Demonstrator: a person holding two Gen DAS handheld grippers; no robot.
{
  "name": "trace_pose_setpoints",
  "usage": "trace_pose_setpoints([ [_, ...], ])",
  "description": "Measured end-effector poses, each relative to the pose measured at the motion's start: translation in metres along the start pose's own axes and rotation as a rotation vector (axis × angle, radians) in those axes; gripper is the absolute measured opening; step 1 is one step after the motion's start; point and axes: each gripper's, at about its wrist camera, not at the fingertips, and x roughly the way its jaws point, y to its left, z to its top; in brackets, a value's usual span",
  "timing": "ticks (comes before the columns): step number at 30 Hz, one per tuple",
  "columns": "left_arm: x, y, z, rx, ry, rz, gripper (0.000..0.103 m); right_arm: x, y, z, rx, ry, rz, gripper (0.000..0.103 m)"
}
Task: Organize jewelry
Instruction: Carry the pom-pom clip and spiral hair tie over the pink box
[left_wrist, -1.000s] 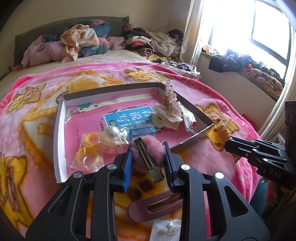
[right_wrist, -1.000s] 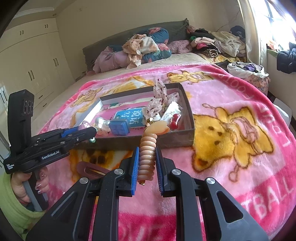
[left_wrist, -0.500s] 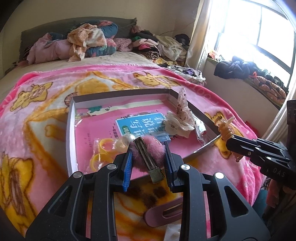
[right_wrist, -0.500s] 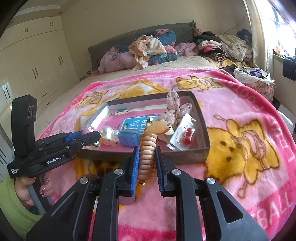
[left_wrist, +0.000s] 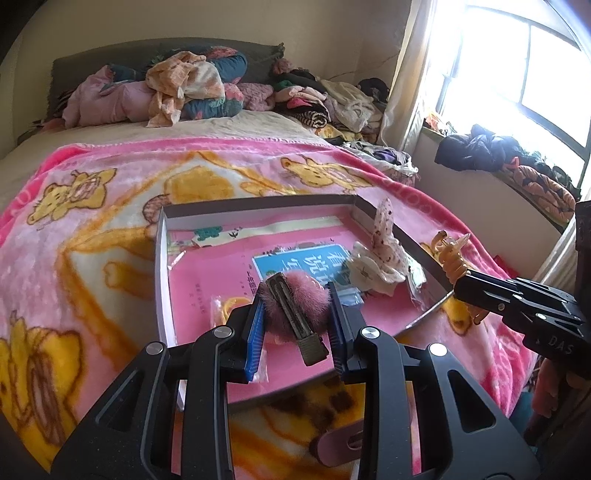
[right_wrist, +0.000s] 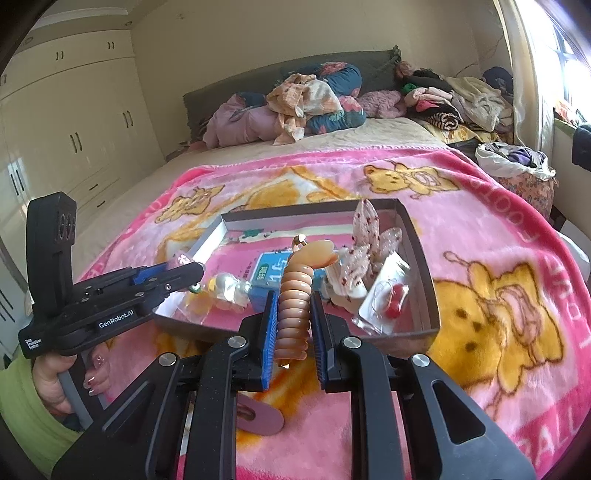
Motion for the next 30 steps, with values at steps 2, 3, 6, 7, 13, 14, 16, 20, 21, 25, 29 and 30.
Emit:
trace_pose_setpoints([
  [2, 0.001, 0.001, 0.002, -0.001, -0.003, 0.0, 0.022, 0.001, 0.001, 0.002, -0.002, -0.001, 0.002, 0.017],
  [3, 0.002, 0.002, 0.003, -0.001, -0.005, -0.001, 0.022, 0.003, 0.001, 0.004, -0.002, -0.001, 0.002, 0.017],
  [6, 0.003, 0.003, 0.006, -0.001, -0.011, 0.0, 0.022, 0.007, 0.001, 0.007, -0.005, 0.001, 0.001, 0.017],
  [7, 0.004, 0.003, 0.007, -0.001, -0.011, 0.0, 0.022, 0.008, 0.0, 0.008, -0.004, 0.002, 0.002, 0.017],
  [13, 0.007, 0.004, 0.009, -0.003, -0.012, 0.004, 0.022, 0.013, -0.001, 0.01, -0.005, 0.006, 0.001, 0.017],
  [14, 0.009, 0.005, 0.01, -0.002, -0.012, 0.004, 0.022, 0.015, -0.003, 0.012, -0.004, 0.006, 0.001, 0.017],
  [16, 0.01, 0.005, 0.011, -0.001, -0.011, 0.004, 0.022, 0.018, -0.004, 0.014, -0.001, 0.005, 0.0, 0.017],
  [20, 0.015, 0.004, 0.014, 0.002, -0.008, 0.003, 0.022, 0.022, -0.007, 0.019, 0.002, 0.003, -0.003, 0.017],
  [21, 0.018, 0.003, 0.015, 0.002, -0.007, 0.002, 0.022, 0.024, -0.008, 0.02, 0.003, 0.002, -0.004, 0.017],
  [25, 0.023, 0.004, 0.017, 0.002, -0.004, 0.001, 0.022, 0.028, -0.012, 0.025, 0.005, -0.001, -0.01, 0.017],
  [29, 0.029, 0.003, 0.018, 0.006, 0.002, 0.002, 0.022, 0.032, -0.017, 0.028, 0.011, -0.002, -0.015, 0.017],
  [30, 0.03, 0.003, 0.018, 0.007, 0.003, 0.002, 0.022, 0.033, -0.019, 0.029, 0.013, -0.002, -0.016, 0.017],
])
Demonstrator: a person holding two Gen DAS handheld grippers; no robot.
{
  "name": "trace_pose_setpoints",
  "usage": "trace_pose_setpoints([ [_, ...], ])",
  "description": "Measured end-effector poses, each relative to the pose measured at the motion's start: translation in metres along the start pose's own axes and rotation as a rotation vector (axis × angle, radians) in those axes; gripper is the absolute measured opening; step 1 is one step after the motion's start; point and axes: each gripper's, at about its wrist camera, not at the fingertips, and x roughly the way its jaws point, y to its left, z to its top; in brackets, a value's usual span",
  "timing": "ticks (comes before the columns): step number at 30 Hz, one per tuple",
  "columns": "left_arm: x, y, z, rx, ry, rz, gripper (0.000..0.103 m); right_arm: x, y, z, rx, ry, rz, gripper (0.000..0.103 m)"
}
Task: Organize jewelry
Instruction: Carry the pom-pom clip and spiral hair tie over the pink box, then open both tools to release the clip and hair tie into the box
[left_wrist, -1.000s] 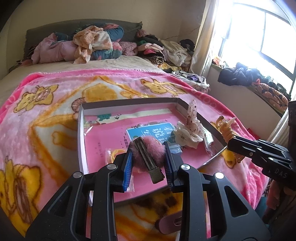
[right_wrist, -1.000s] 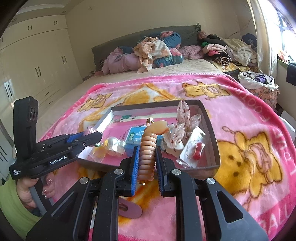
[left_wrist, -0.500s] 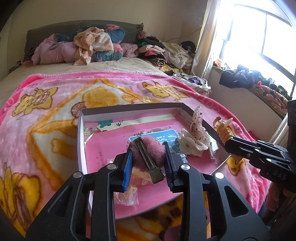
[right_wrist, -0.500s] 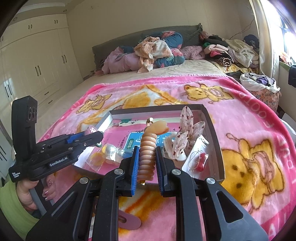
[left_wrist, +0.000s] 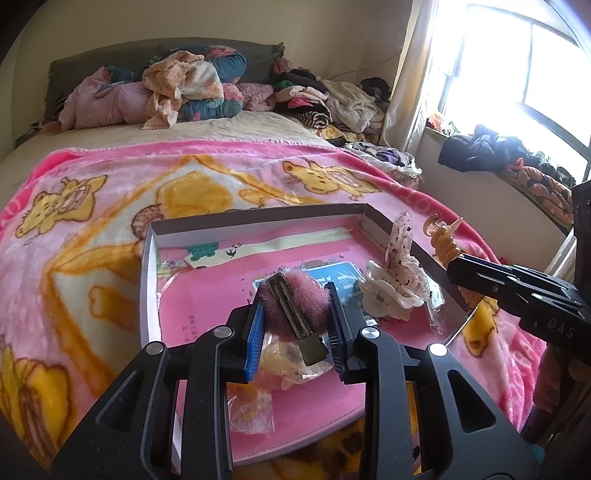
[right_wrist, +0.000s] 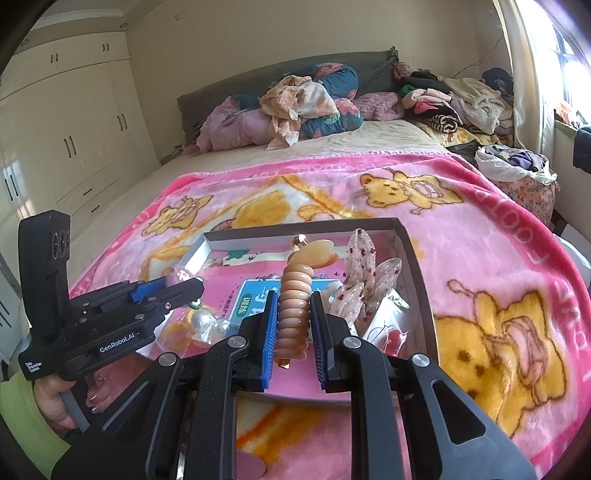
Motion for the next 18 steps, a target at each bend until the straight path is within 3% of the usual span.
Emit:
trace_pose_setpoints([
  [18, 0.024, -0.001, -0.005, 0.017, 0.04, 0.014, 0.022, 0.02, -0.026, 0.0, 0.021, 0.024, -0.024, 0.017],
])
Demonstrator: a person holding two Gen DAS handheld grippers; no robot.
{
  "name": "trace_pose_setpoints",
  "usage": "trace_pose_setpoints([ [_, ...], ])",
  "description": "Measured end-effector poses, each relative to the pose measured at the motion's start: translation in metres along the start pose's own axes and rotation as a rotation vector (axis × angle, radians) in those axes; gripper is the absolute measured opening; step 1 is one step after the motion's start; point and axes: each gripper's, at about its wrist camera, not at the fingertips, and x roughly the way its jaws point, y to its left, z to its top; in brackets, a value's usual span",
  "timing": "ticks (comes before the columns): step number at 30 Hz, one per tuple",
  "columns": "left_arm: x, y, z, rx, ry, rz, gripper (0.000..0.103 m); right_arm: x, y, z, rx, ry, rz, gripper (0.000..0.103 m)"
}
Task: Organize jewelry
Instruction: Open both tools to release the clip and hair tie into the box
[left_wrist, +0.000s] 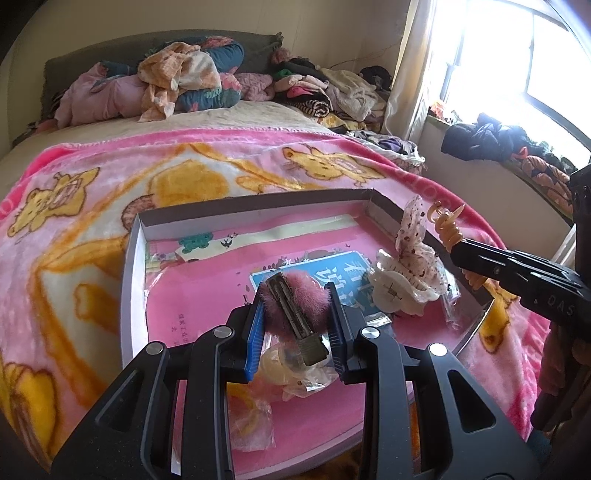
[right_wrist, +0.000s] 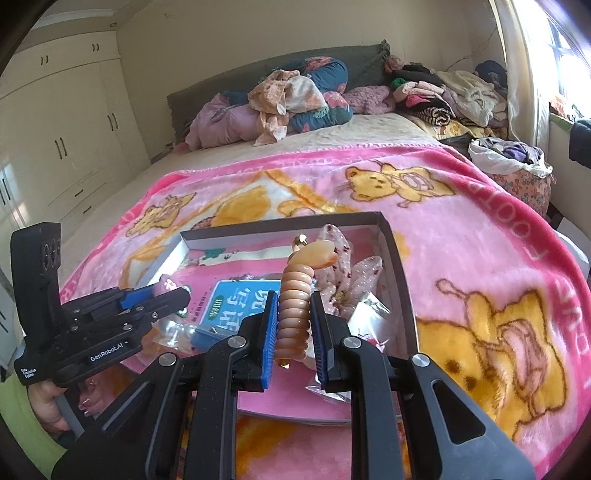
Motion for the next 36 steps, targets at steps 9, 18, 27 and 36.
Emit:
trace_pose_setpoints([
  [9, 0.01, 0.003, -0.003, 0.003, 0.025, 0.005, 0.022, 0.02, -0.003, -0.005, -0.018, 0.041, -0.005, 0.017],
  [18, 0.025, 0.008, -0.004, -0.005, 0.051, 0.033, 0.022, 0.04, -0.004, -0.006, -0.038, 0.067, -0.006, 0.017],
  [27, 0.028, 0.008, -0.003, -0.004, 0.056, 0.037, 0.022, 0.047, -0.004, -0.002, -0.041, 0.065, 0.005, 0.017],
  [36, 0.03, 0.006, -0.006, 0.004, 0.07, 0.04, 0.023, 0.047, -0.002, -0.005, -0.031, 0.074, 0.026, 0.019],
])
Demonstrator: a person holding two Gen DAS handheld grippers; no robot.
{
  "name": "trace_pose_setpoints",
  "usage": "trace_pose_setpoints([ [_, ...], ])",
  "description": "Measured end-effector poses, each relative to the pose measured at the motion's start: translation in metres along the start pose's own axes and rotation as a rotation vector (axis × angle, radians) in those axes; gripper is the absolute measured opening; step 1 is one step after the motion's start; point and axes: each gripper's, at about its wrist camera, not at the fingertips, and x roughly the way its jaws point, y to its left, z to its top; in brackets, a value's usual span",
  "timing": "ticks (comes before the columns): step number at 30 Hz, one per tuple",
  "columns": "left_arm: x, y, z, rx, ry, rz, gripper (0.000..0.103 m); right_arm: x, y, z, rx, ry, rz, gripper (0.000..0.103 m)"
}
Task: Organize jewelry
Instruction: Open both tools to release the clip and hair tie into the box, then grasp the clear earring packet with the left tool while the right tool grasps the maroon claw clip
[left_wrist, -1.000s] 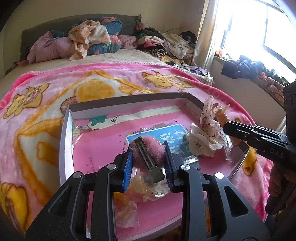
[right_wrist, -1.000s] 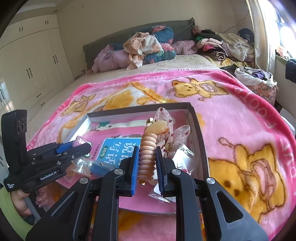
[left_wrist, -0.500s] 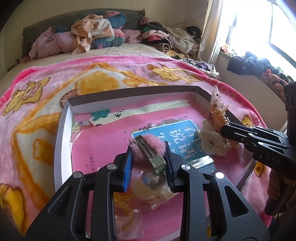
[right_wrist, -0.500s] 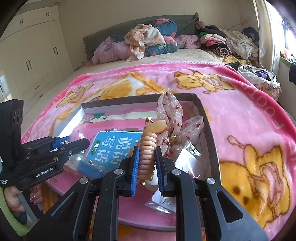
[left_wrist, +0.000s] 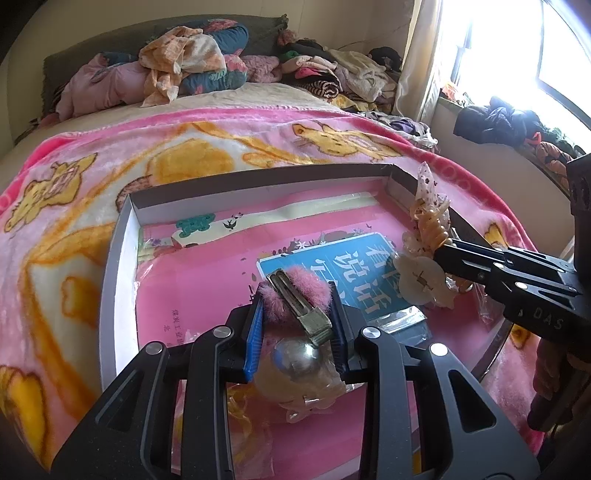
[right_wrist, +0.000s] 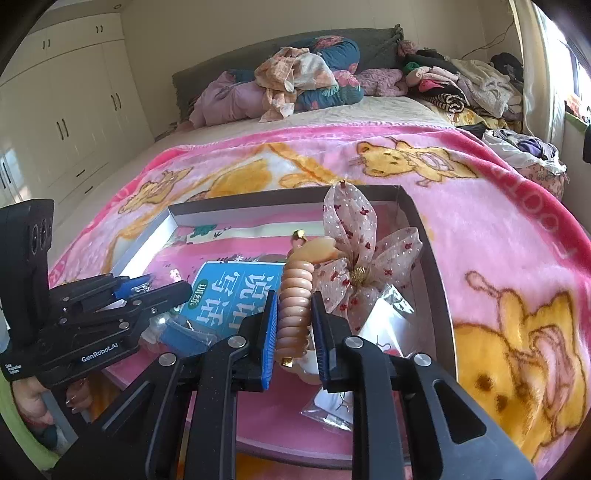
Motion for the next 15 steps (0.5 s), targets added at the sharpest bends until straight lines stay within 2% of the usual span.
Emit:
trace_pose_setpoints([
  [4, 0.0, -0.001, -0.001, 0.002, 0.002, 0.0, 0.023, -0.004, 0.001, -0.002, -0.002, 0.001, 0.003, 0.02],
  [6, 0.0, -0.001, -0.001, 0.004, 0.004, 0.001, 0.024, -0.008, 0.0, -0.004, 0.009, -0.003, 0.006, 0.029],
  [7, -0.001, -0.002, -0.001, 0.005, 0.005, 0.003, 0.024, -0.011, -0.001, -0.005, 0.013, -0.007, 0.009, 0.031],
  [9, -0.001, -0.002, 0.0, 0.005, 0.002, 0.001, 0.033, -0.019, -0.001, -0.007, 0.022, -0.022, 0.014, 0.039],
  [12, -0.01, -0.003, -0.002, 0.009, -0.023, 0.004, 0.046, -0.034, 0.0, -0.011, 0.028, -0.043, 0.027, 0.043],
  [15, -0.023, -0.002, -0.005, 0.003, -0.048, 0.004, 0.054, -0.049, 0.004, -0.016, 0.023, -0.062, 0.038, 0.048],
])
